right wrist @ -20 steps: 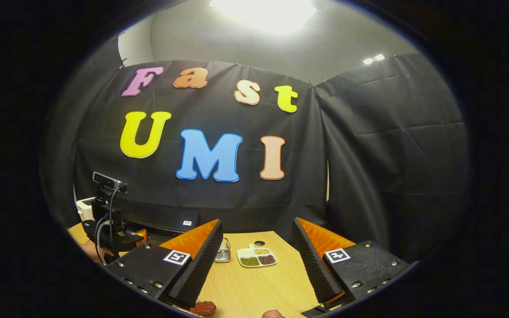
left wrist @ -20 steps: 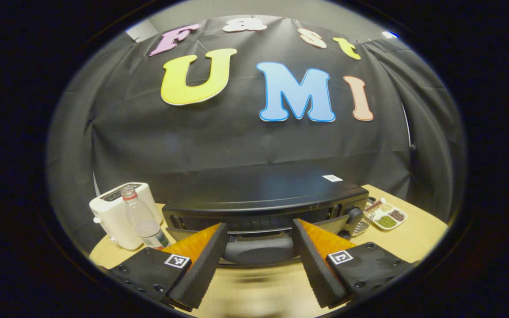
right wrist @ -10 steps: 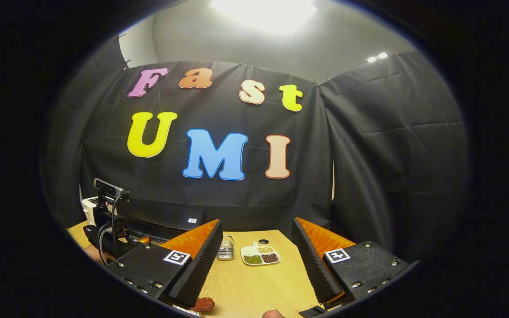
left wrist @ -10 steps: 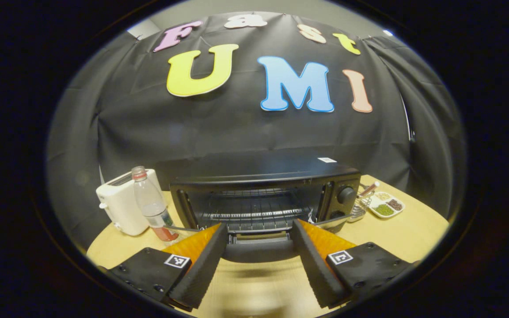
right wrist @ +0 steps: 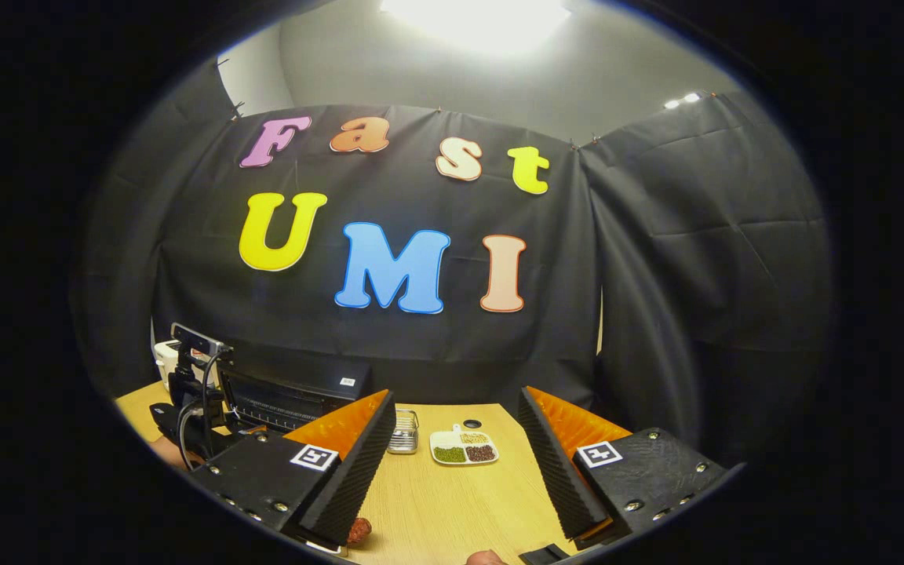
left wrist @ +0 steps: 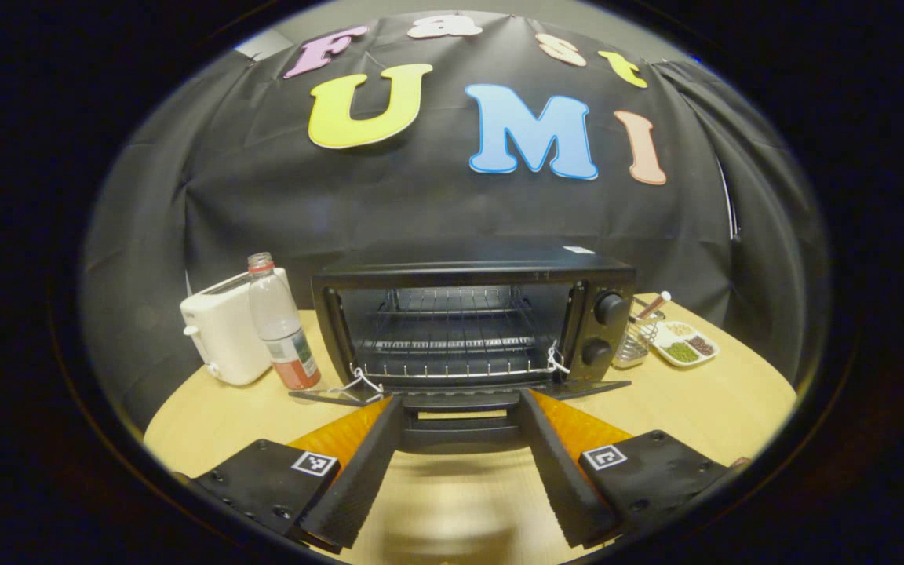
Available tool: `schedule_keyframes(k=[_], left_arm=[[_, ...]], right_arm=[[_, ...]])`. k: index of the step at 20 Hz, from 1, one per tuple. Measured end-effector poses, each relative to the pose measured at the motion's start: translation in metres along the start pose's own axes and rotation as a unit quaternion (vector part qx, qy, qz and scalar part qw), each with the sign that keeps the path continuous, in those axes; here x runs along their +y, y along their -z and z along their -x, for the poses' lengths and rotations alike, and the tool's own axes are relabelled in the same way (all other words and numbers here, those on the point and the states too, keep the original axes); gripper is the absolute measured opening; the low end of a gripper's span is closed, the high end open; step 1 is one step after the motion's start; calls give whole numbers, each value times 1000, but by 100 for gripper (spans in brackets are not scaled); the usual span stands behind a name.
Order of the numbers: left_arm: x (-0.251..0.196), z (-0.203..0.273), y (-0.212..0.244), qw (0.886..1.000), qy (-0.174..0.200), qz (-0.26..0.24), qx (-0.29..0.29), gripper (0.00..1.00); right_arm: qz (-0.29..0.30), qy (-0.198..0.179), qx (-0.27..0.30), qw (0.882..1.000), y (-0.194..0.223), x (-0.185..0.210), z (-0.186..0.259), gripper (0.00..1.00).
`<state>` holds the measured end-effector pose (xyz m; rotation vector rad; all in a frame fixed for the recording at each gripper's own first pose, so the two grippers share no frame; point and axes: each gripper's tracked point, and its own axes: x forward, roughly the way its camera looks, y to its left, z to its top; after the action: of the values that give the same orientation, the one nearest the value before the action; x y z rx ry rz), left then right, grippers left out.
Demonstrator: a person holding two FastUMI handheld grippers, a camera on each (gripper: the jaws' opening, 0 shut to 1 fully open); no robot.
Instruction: Open the electric oven with the left hand, put the food in, and close the electric oven.
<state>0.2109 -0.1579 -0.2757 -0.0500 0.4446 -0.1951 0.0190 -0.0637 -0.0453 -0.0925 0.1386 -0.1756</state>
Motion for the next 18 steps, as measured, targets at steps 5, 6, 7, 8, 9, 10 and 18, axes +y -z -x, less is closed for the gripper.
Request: schedule_keyframes(k=[5, 6, 7, 8, 9, 10, 18], left_arm=[[-2, 5, 20, 1000, -3, 5, 16, 98], [-2, 5, 25, 1000, -4, 5, 21, 98], [-2, 6, 30, 1000, -4, 4, 26, 98], [-2, 6, 35, 999, -5, 4, 32, 100], [-3, 7, 41, 999, -5, 2, 38, 98], [-4, 7, 45, 999, -5, 2, 43, 100], [-8, 13, 73, 998, -1, 7, 65, 98]], right_arm=[[2, -6, 2, 1000, 2, -4, 4, 95], [2, -7, 4, 1000, 2, -5, 4, 95], [1, -8, 6, 1000, 4, -5, 5, 95], [1, -8, 7, 1000, 6, -6, 6, 95], [1, -9, 9, 1000, 6, -7, 7, 95], [1, -11, 12, 1000, 8, -6, 7, 95], [-4, -28, 24, 999, 12, 1, 9, 95]])
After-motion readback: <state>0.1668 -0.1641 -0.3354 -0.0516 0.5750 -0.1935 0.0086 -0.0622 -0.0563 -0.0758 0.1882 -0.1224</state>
